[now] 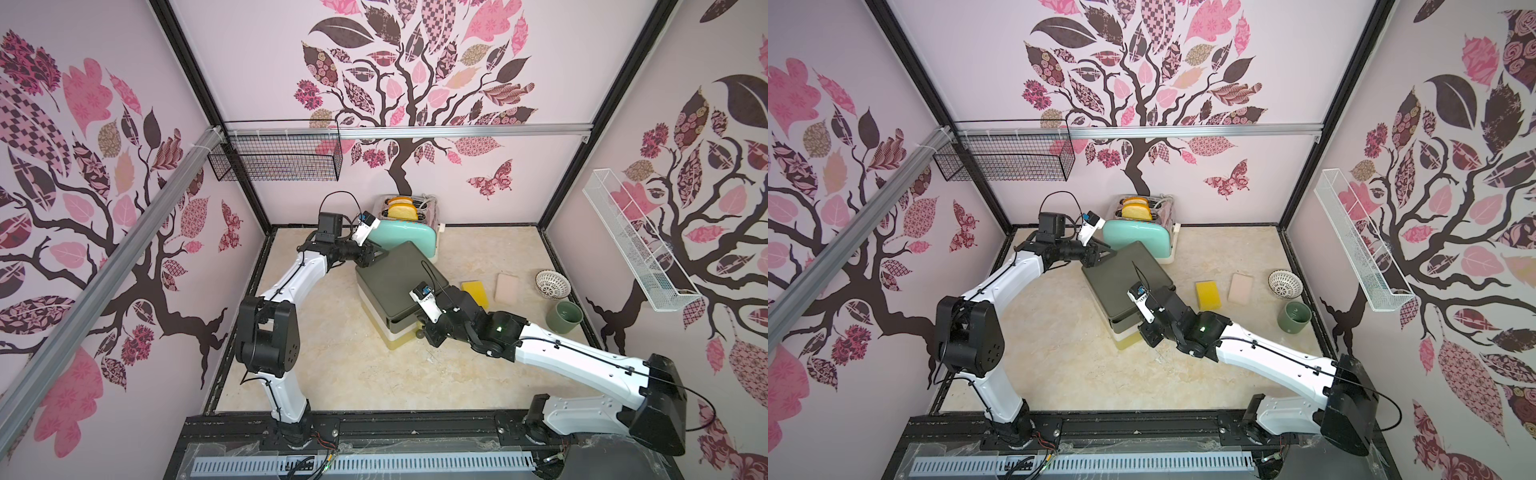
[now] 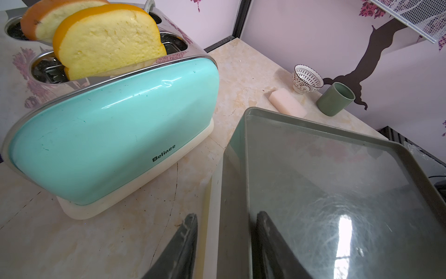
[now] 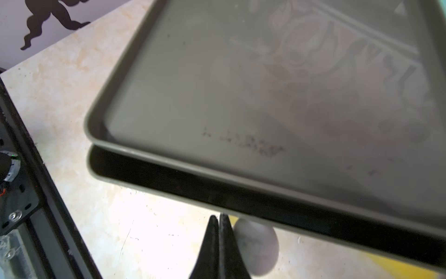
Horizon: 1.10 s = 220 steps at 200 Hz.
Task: Take the sponge out of the drawer
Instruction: Close the drawer in the storage box.
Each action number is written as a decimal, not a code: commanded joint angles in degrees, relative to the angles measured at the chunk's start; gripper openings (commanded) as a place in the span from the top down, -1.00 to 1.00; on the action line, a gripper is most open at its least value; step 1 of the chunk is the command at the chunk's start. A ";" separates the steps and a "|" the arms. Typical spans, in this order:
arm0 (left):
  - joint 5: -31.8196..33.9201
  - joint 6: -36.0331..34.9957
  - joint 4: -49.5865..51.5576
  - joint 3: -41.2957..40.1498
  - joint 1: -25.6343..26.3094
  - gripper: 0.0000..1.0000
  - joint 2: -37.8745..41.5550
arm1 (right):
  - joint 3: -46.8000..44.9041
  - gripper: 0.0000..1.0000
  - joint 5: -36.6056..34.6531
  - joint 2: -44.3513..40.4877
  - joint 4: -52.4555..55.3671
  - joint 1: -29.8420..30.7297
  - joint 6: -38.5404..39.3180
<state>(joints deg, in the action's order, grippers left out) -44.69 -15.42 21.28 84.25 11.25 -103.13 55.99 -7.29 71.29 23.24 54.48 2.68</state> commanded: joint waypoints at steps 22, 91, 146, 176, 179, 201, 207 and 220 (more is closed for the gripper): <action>1.44 -0.84 4.14 -2.40 0.38 0.14 -1.55 | -0.55 1.00 -3.87 2.14 -7.62 -0.25 3.11; 1.53 -1.10 4.73 -1.57 0.26 0.14 -2.20 | 0.83 0.84 -5.35 -5.15 -1.15 0.01 -0.51; 1.53 -1.09 4.23 -1.83 0.16 0.14 -2.60 | -15.19 0.07 6.90 -21.80 -2.73 -3.82 -16.24; 1.45 -1.06 4.26 -1.70 0.09 0.14 -2.46 | -28.22 -0.02 21.15 -26.94 -19.89 -13.66 -27.35; 1.44 -1.08 4.25 -1.63 0.06 0.14 -2.55 | -29.14 -0.04 22.12 -27.05 -21.50 -14.41 -28.05; 1.37 -1.10 4.30 -1.66 0.06 0.14 -2.52 | -33.29 -0.18 27.68 -26.33 -30.50 -18.35 -31.85; 1.42 -1.10 4.32 -1.67 0.02 0.14 -2.45 | -34.14 -0.24 28.47 -25.89 -32.67 -18.68 -32.76; 1.40 -1.08 4.34 -1.77 0.07 0.14 -2.33 | -35.12 -0.32 29.39 -24.16 -36.65 -19.01 -33.98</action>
<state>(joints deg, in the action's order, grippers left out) -44.69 -15.44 21.10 84.25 11.18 -103.13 20.71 14.39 45.89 1.61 36.34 -24.88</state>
